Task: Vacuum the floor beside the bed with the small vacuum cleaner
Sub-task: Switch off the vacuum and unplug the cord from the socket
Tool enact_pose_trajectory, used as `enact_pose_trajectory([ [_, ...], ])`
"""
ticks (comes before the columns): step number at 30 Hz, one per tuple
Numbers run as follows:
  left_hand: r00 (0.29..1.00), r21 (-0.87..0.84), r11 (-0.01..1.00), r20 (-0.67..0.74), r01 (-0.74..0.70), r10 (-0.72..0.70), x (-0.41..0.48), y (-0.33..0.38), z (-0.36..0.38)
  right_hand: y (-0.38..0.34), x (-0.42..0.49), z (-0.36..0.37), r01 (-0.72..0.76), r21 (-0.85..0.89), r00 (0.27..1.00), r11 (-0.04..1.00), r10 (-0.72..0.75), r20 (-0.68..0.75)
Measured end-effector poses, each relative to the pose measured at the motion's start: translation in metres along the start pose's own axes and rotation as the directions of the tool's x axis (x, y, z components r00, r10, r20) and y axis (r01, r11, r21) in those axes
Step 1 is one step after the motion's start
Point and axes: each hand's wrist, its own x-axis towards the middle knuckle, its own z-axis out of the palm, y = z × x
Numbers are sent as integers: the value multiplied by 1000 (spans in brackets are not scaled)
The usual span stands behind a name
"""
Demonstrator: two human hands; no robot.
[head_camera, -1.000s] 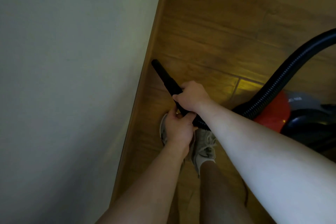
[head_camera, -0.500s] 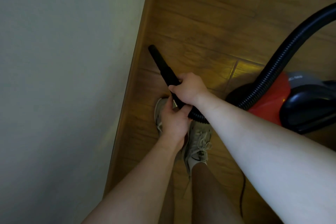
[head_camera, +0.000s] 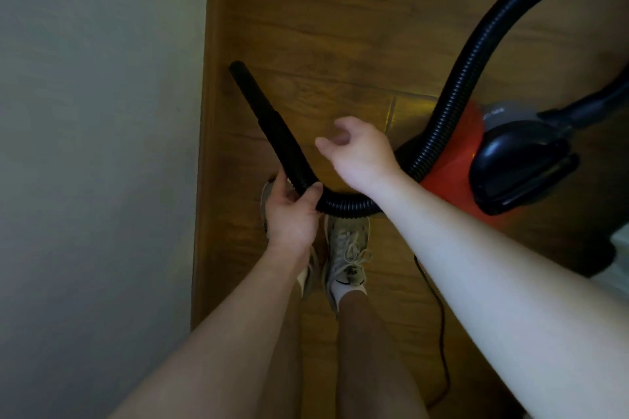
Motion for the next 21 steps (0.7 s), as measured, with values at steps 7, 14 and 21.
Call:
enact_pose_trajectory([
  [7, 999, 122, 992, 19, -36, 33, 1, -5, -4, 48, -59, -35, -99, 197, 978, 975, 132, -159],
  [14, 998, 145, 988, 25, -59, 56, 0, -14, -3, 103, -93, -44, -219, 279, 882, 935, 312, -352],
  [21, 999, 159, 986, 24, -46, 43, -7, -18, -1, 143, -102, -35, -382, 315, 778, 869, 487, -398],
])
